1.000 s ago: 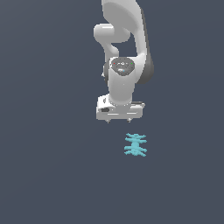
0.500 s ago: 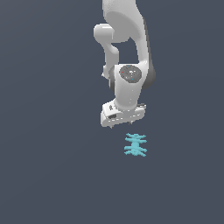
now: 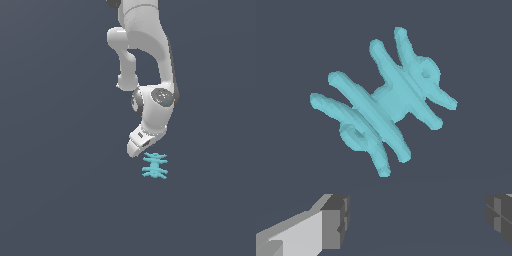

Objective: Pick up the object and move it to a goal position.

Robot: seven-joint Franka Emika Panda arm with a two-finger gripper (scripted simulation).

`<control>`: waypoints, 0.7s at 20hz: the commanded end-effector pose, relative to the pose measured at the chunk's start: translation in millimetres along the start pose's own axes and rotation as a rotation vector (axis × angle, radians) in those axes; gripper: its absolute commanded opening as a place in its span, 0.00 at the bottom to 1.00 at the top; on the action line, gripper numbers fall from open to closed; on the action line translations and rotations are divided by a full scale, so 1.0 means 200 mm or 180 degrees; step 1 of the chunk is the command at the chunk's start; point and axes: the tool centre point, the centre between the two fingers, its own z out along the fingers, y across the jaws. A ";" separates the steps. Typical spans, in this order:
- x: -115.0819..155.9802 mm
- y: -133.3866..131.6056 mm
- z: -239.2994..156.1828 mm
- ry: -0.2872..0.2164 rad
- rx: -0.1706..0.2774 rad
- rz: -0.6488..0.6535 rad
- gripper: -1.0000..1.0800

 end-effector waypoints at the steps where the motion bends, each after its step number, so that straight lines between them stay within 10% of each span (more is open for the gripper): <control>1: 0.03 -0.03 0.05 0.0013 -0.0036 -0.0296 1.00; 14: 0.09 -0.13 0.16 0.0045 -0.0110 -0.1015 1.00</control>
